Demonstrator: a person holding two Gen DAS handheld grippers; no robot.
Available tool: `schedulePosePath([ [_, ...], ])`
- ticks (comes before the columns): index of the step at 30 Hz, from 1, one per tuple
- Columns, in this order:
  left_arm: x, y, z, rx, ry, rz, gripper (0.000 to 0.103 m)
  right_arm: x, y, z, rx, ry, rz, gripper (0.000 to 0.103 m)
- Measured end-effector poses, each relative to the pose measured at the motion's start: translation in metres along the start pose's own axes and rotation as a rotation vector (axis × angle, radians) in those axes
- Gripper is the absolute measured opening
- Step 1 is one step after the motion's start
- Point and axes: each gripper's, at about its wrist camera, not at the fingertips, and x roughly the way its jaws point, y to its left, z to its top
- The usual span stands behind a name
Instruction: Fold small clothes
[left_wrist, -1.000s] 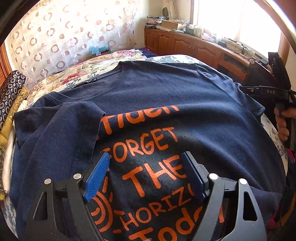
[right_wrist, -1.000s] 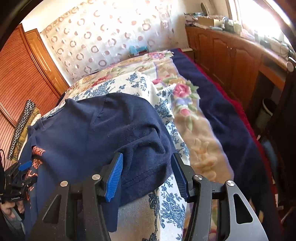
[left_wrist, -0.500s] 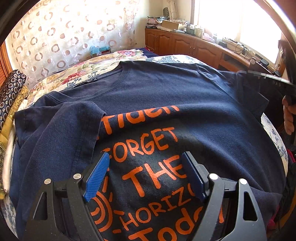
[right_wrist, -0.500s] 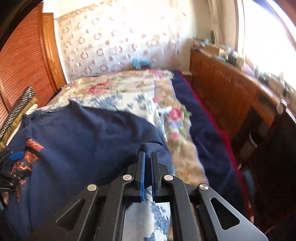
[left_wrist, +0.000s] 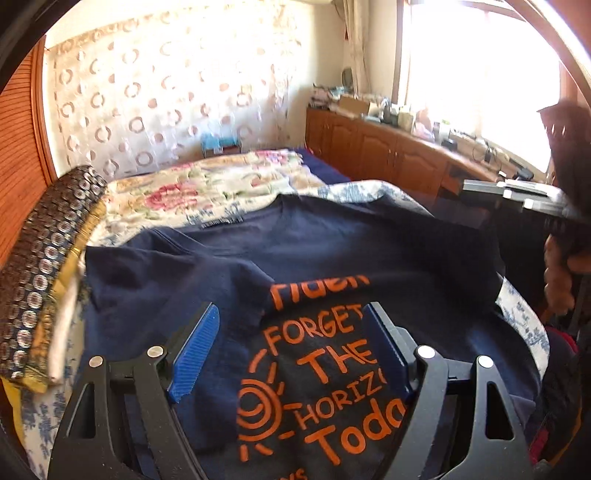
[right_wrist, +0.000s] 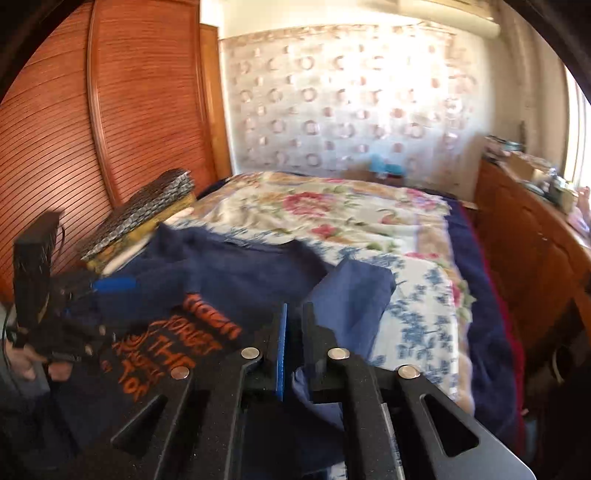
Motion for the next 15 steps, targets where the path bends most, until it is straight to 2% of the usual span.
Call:
schedulePosePath([
  [1, -0.005, 0.0, 0.0, -0.005, -0.009, -0.007, 0.081, -0.001, -0.003, -0.003, 0.006, -0.004, -0.011, 0.039],
  [6, -0.02, 0.004, -0.001, -0.028, -0.055, -0.035, 0.081, 0.001, -0.017, -0.017, 0.07, 0.066, -0.068, 0.04],
  [11, -0.026, 0.009, 0.002, -0.03, -0.079, -0.022, 0.081, 0.027, -0.006, -0.025, 0.094, 0.138, -0.039, 0.04],
  [15, -0.028, 0.017, 0.001, -0.048, -0.072, -0.017, 0.081, 0.06, -0.01, -0.015, 0.119, 0.208, -0.021, 0.04],
])
